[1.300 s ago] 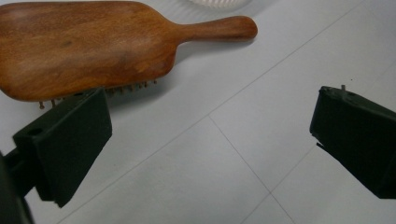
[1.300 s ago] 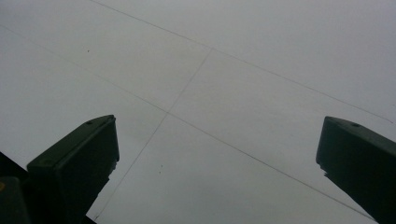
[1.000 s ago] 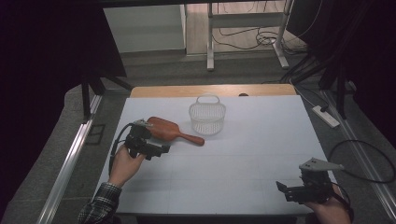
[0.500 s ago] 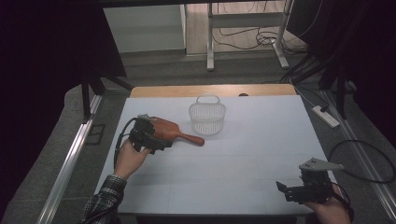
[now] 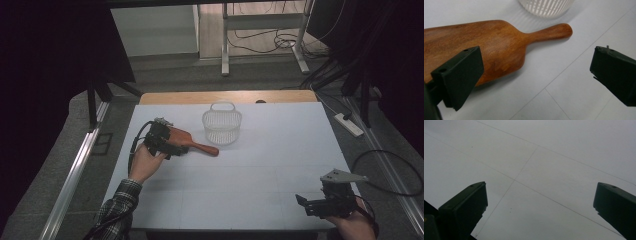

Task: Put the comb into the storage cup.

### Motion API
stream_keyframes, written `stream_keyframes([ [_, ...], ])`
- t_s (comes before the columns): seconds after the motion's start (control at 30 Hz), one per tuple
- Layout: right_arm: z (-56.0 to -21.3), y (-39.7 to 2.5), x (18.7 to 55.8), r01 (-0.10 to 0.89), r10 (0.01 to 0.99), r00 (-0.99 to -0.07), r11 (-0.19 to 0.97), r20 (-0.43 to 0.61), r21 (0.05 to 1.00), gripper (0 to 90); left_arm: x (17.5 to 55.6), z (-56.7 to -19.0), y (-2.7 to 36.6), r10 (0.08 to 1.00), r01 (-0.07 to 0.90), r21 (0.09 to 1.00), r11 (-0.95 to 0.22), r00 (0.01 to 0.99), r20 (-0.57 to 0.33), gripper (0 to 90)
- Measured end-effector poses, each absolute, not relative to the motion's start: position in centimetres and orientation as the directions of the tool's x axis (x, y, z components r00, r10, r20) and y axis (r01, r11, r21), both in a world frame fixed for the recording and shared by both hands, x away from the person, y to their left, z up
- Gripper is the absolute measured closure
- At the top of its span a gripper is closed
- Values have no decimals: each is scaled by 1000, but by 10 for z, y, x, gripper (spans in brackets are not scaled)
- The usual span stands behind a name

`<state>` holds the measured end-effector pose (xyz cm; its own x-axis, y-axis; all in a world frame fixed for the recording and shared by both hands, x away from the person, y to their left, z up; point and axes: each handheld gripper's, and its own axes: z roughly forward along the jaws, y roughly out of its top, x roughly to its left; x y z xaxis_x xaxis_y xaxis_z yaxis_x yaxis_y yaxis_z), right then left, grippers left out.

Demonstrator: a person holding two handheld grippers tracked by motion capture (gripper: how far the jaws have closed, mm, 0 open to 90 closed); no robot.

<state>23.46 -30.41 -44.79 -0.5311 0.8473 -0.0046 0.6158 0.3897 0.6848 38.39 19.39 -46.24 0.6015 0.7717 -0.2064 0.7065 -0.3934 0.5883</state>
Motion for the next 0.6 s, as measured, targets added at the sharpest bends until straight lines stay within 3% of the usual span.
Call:
stream_keyframes([
  [0.6,-448,-304,235,621,847,-532,392,-1,679,0,404,-464,188,780,718,569,-400,593,-200,0],
])
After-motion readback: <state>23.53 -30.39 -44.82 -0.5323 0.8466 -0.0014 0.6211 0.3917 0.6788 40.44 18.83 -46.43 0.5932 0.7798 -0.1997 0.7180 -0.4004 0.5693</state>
